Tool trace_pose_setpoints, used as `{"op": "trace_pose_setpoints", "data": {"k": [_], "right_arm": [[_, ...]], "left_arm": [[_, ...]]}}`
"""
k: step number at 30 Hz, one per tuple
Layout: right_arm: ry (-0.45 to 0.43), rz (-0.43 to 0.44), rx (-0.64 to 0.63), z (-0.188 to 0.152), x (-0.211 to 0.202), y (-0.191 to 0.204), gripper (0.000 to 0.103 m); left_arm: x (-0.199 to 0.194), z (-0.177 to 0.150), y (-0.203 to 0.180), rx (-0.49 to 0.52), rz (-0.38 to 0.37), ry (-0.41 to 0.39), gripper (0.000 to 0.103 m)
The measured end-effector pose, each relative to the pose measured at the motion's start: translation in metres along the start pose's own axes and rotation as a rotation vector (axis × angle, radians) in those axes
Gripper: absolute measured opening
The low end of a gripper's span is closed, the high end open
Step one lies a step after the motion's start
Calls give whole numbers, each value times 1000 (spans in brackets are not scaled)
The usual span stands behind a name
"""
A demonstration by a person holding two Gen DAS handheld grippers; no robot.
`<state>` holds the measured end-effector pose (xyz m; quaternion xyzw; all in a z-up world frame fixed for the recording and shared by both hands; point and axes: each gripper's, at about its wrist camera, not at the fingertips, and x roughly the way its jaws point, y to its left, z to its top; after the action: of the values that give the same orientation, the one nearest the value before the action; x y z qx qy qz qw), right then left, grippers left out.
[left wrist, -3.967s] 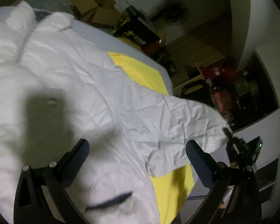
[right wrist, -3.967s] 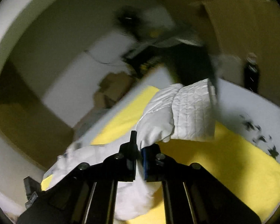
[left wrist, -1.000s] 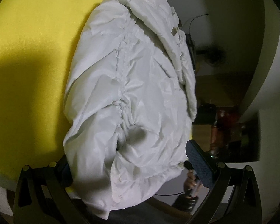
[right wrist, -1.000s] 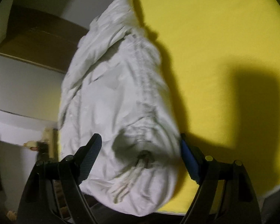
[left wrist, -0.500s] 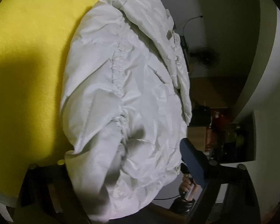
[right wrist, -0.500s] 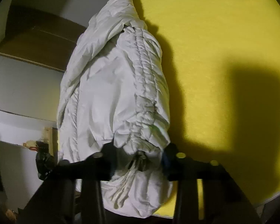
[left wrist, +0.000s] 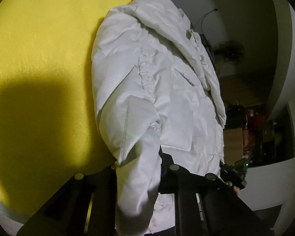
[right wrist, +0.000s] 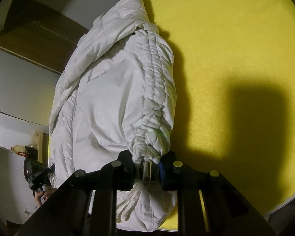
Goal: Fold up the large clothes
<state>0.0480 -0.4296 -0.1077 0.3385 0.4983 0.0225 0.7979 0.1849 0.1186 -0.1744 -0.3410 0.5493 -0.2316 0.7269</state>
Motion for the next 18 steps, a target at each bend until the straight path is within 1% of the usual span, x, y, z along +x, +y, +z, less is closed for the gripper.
{"op": "trace_pose_setpoints", "data": {"k": [2,4,5,6,7,9,13,15,18], "right_arm": [[-14,2,-14,-1,-3,3,16],[-40,20,-29,-2,-11,7,15],[-46,43,-40,-3,-15,9,14],[-49,81,-30,-3,-20,9,14],[-41,138,-6,-2,-23,7,14],[-37,200,19,-2,-31,5,14],[-17,227,36,-5,-35,2,14],[-21,249,40,-6,-40,1,14],[-29,269,39,-3,-51,3,13]], "left_arm": [[-4,-1,-4,17,6,-12,12],[-11,-3,-9,31,-5,-26,11],[-18,-4,-12,33,-28,-38,11],[-23,-4,-12,29,-49,-41,11],[-29,-4,-14,22,-74,-41,11],[-40,-6,-18,30,-107,-43,11],[-46,-11,-14,23,-117,-30,11],[-49,-12,-12,15,-120,-27,11],[-55,-14,-13,11,-145,-20,11]]}}
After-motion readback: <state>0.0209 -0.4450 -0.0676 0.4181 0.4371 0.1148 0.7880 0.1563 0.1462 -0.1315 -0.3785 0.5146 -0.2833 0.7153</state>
